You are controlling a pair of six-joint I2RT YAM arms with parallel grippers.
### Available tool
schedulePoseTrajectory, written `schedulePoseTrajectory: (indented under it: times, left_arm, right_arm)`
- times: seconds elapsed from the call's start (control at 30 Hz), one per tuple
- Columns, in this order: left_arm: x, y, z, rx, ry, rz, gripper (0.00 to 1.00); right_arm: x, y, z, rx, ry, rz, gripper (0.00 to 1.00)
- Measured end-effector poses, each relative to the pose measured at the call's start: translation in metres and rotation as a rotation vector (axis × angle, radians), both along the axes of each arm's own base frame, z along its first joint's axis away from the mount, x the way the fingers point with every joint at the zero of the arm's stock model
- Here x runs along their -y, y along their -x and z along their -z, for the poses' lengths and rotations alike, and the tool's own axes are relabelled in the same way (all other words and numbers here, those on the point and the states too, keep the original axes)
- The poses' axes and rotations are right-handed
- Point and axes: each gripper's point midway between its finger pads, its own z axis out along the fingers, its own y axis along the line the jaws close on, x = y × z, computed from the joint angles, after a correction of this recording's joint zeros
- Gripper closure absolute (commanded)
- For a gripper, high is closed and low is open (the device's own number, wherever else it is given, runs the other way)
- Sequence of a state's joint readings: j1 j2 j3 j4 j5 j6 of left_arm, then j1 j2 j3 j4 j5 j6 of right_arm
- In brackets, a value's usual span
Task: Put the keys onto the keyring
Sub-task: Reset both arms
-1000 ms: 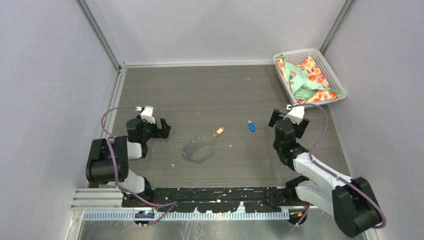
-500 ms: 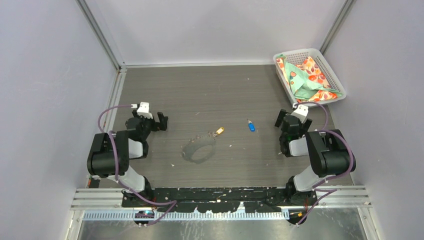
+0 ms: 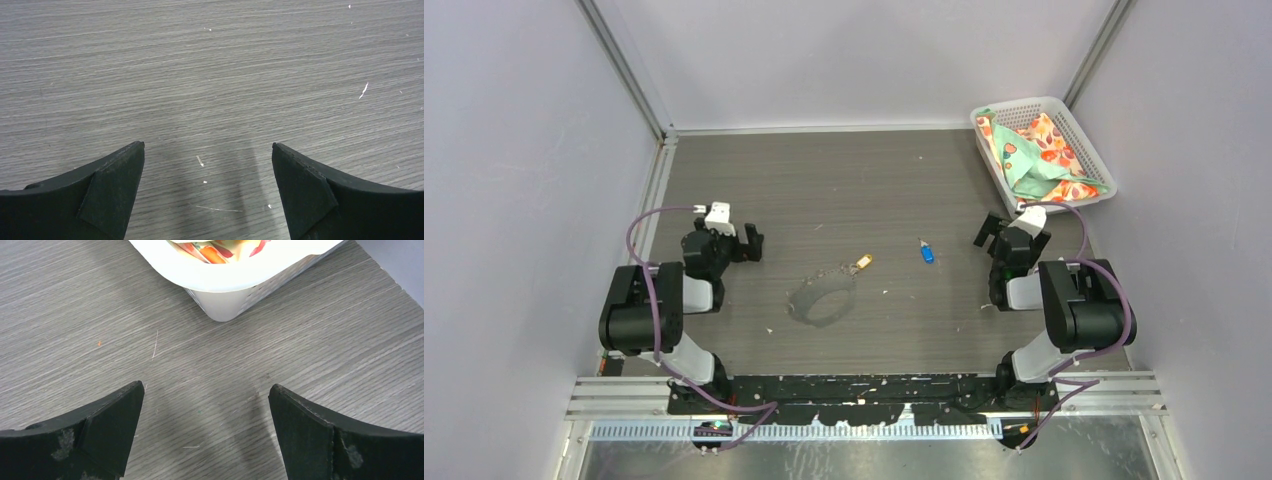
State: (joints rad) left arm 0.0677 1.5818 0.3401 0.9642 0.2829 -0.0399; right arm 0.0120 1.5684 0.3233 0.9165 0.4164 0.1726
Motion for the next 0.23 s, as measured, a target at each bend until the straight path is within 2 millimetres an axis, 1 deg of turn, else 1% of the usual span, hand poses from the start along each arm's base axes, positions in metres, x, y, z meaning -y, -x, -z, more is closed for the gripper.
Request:
schedulePoseTrajectory:
  times: [0.23]
  left_arm:
    - [0.0025, 0.0025, 0.0059, -0.022, -0.019, 0.006, 0.00]
  right_arm:
    - [-0.0008, -0.0007, -0.0006, 0.004, -0.002, -0.005, 0.00]
